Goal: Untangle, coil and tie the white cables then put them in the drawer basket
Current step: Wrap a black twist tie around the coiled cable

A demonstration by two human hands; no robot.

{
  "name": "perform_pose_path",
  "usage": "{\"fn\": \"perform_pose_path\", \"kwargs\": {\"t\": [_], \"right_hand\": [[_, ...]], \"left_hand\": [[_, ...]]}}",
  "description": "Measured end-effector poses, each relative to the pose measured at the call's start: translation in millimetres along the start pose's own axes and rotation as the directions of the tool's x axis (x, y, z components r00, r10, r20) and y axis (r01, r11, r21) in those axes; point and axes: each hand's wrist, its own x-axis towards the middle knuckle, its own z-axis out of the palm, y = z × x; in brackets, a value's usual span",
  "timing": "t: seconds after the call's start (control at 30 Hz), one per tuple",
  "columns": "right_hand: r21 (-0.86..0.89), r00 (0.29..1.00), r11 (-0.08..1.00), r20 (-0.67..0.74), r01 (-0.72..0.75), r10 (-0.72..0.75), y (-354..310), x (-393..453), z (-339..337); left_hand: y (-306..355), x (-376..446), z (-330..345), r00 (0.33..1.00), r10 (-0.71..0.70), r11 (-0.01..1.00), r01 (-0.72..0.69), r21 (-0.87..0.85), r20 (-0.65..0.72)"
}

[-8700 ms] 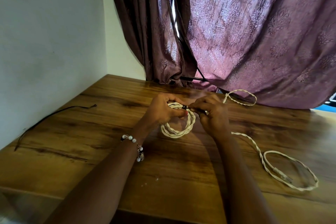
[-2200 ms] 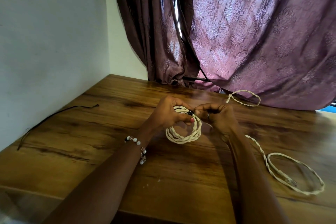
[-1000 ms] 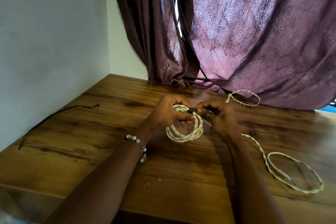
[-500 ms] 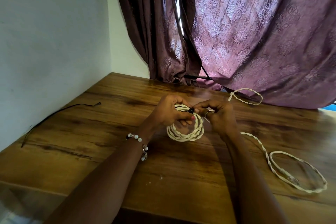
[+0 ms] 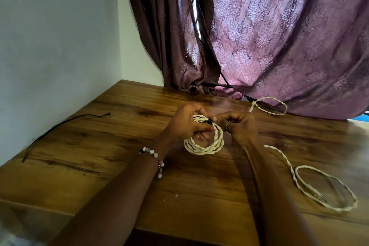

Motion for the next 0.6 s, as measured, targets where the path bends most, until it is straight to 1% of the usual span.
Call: {"fn": "perform_pose_path", "kwargs": {"t": [0.07,0.17,0.23,0.33,0.43,0.53,0.6], "right_hand": [[0.011,1.000,1.000,-0.008,0.016,-0.016,-0.1,0.1,0.7],[0.086,0.999,0.996,-0.038,-0.001,0.004,2.0,-0.3,2.1],[0.145,0.998,0.988,-0.038,-0.053,0.059,2.1,0.1,2.8],[0.156,0.985,0.973,0.033,-0.171,0.168,-0.3,1.4,-0.2],[0.180,0.967,0.950,0.055,-0.254,0.248,-2.5,1.4,-3.8],[0.304,0.949,0.900,0.065,-0.314,0.309,-4.3,-0.1,-5.0],[0.373,0.933,0.857,0.095,-0.356,0.346,-5.4,-1.4,-4.4]], "left_hand": [[0.9,-0.8,0.8,1.000,0.005,1.000,-0.004,-0.028,0.007],[1.3,-0.6,2.3,0.999,0.036,0.997,-0.036,-0.062,-0.002],[1.4,0.1,2.8,0.999,0.051,0.995,-0.052,-0.080,-0.018],[0.0,0.8,2.0,0.998,0.061,0.995,-0.063,-0.083,-0.028],[-1.1,0.0,1.9,0.998,0.057,0.996,-0.058,-0.063,-0.014],[2.1,-3.2,5.0,0.999,0.049,0.996,-0.050,-0.079,-0.009],[3.7,-3.9,5.8,0.999,0.046,0.996,-0.047,-0.072,-0.015]]}}
